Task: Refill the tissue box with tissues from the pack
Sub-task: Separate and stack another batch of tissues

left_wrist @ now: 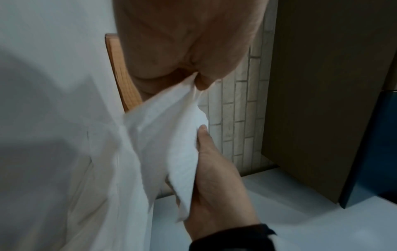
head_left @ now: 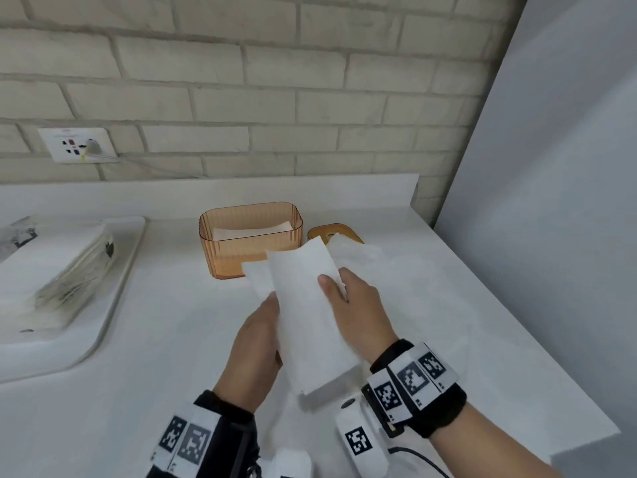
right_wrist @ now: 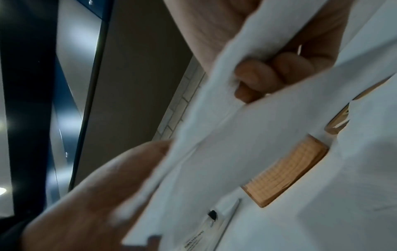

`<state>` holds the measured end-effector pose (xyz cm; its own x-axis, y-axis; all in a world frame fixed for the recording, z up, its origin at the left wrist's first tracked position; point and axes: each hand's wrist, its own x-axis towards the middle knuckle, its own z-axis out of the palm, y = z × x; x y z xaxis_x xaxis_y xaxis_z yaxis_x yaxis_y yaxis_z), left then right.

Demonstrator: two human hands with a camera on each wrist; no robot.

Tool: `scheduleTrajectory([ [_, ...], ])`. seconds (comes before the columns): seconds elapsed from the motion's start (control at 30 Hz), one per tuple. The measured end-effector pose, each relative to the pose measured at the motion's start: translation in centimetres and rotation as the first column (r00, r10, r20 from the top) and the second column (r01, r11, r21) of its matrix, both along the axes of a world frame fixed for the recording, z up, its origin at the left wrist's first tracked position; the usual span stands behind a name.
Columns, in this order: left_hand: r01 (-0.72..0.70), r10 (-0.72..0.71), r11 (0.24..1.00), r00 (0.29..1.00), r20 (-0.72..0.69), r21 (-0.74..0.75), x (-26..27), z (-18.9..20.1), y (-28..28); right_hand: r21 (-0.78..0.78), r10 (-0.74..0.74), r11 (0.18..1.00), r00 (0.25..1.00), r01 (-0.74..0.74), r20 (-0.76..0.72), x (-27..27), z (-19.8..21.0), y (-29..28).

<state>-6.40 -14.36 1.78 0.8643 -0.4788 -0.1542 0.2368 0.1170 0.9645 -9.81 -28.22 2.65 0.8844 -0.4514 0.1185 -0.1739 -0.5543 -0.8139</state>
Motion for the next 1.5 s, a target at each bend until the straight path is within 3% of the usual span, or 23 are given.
scheduleTrajectory([
  [0.1,0.004,-0.016,0.995,0.992,-0.124,-0.098,-0.3,0.0,-0.5,-0.076,-0.035,0.997,0.998,0.031,-0.044,-0.1,-0.4,-0.3],
  [0.17,0.062,-0.065,0.997,0.994,-0.083,-0.044,-0.5,0.1,-1.0,-0.142,0.01,0.99,0.997,-0.022,-0.083,-0.1,-0.8,-0.3],
  [0.27,0.042,-0.038,0.996,0.998,-0.054,0.083,-0.1,-0.3,-1.5,-0.165,0.07,0.982,0.988,-0.092,-0.134,0.0,-1.0,-0.7],
  [0.33,0.005,0.004,0.994,0.997,-0.082,0.105,0.7,-0.8,-1.3,-0.103,0.044,0.993,0.987,-0.061,-0.156,0.4,-0.8,-2.9],
  [0.4,-0.055,0.067,0.994,0.989,-0.131,0.098,1.5,-1.2,-0.6,-0.168,-0.052,0.986,0.973,0.015,-0.223,1.3,-0.8,-6.8],
  [0.5,-0.155,0.17,0.983,0.971,-0.171,0.094,2.6,-1.8,0.6,-0.439,-0.216,0.898,0.849,-0.021,-0.482,2.8,-1.9,-12.4],
  [0.6,-0.219,0.231,0.972,0.955,-0.187,0.087,3.2,-2.2,1.6,-0.48,-0.215,0.864,0.751,-0.152,-0.625,4.3,-3.6,-14.9],
  [0.77,-0.261,0.276,0.96,0.944,-0.178,0.107,3.5,-2.8,2.2,-0.415,-0.137,0.894,0.775,-0.172,-0.617,5.5,-4.9,-16.3],
  [0.9,-0.262,0.288,0.953,0.939,-0.188,0.149,3.7,-3.4,1.8,-0.44,-0.057,0.856,0.796,-0.271,-0.602,5.8,-4.5,-16.6],
  [1.0,-0.236,0.267,0.953,0.95,-0.162,0.189,4.1,-2.9,1.4,-0.31,0.056,0.921,0.867,-0.237,-0.495,5.8,-2.5,-17.5],
  [1.1,-0.206,0.235,0.952,0.965,-0.112,0.226,5.0,-1.8,0.5,-0.003,0.08,0.997,0.971,-0.082,-0.226,4.6,0.8,-18.3],
  [1.17,-0.178,0.204,0.956,0.974,-0.094,0.234,5.8,-0.9,-0.7,0.303,0.023,0.953,0.999,-0.01,-0.039,3.5,2.1,-18.6],
  [1.23,-0.151,0.174,0.963,0.98,-0.091,0.222,6.4,-0.1,-2.3,0.504,-0.026,0.864,0.997,-0.011,0.066,2.5,2.3,-18.4],
  [1.3,-0.111,0.131,0.977,0.986,-0.101,0.181,7.0,0.6,-4.0,0.555,-0.045,0.832,0.995,-0.01,0.084,1.8,1.7,-18.0],
  [1.4,-0.037,0.055,0.989,0.992,-0.117,0.146,7.7,1.7,-6.4,0.513,-0.096,0.855,0.995,0.083,-0.002,1.1,0.1,-17.3],
  [1.5,-0.078,0.088,0.992,0.99,-0.107,0.1,8.4,2.7,-8.0,0.496,-0.147,0.85,0.984,0.177,-0.098,1.3,-1.3,-15.8],
])
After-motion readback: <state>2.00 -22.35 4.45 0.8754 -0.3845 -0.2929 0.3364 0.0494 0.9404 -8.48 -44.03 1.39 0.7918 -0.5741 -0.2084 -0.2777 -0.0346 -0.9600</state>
